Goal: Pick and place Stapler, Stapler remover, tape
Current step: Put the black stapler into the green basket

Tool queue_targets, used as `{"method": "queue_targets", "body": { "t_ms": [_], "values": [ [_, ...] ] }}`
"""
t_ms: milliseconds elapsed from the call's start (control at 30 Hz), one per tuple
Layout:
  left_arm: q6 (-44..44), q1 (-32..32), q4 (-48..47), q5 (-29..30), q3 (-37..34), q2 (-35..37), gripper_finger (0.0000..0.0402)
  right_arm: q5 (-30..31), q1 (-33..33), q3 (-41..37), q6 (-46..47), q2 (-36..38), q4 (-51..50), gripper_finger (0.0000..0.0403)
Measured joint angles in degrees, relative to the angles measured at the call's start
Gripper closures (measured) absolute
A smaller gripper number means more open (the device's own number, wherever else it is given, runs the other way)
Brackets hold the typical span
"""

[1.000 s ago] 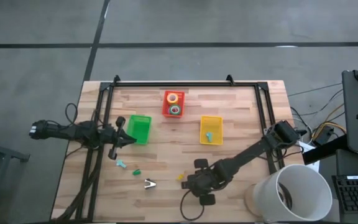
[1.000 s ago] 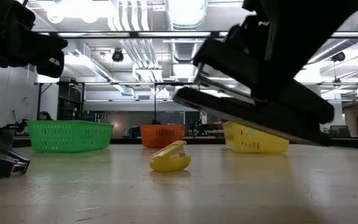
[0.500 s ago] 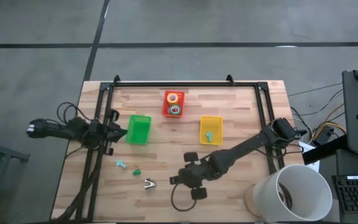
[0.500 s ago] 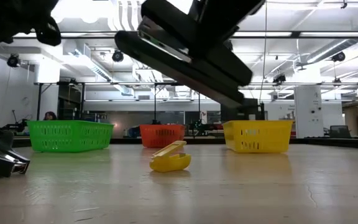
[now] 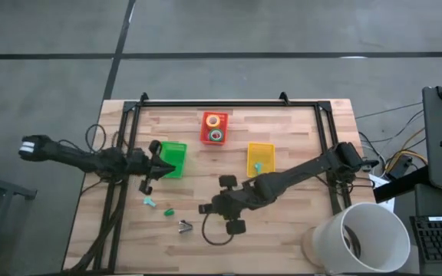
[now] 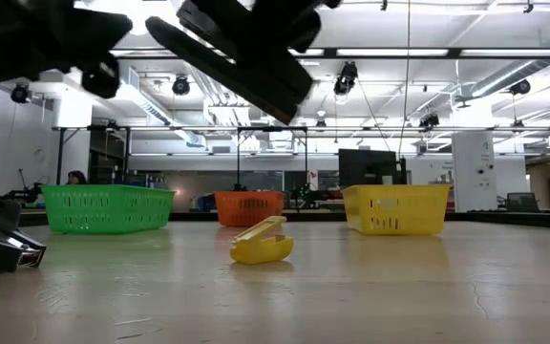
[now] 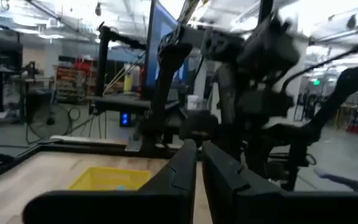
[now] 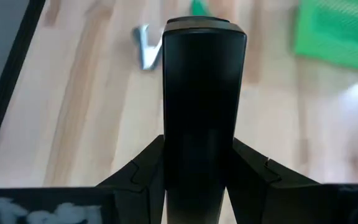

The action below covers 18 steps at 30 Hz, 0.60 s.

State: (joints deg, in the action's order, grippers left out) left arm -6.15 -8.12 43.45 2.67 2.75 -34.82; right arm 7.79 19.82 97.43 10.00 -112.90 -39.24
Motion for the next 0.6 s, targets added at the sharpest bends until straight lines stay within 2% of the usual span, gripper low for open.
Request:
{"method": "queue_targets", "body": {
  "t_ms": [200, 400, 600],
  "values": [
    [-2.0, -0.2, 1.0, 0.1, 5.2, -11.9, 0.0309, 1.5, -1.9, 2.6, -0.4, 0.0, -0.9, 0.0278],
    [-4.4, -0.2, 2.3, -0.5, 10.6, -18.5, 0.0230, 3.4, -2.6, 2.3, 1.5, 0.0, -4.8, 0.0278],
    [-2.9, -0.3, 1.0, -3.8, 13.9, -25.1, 0.0201, 6.7, -3.1, 1.6, 6.7, -0.1, -8.8, 0.0276]
  ]
}}
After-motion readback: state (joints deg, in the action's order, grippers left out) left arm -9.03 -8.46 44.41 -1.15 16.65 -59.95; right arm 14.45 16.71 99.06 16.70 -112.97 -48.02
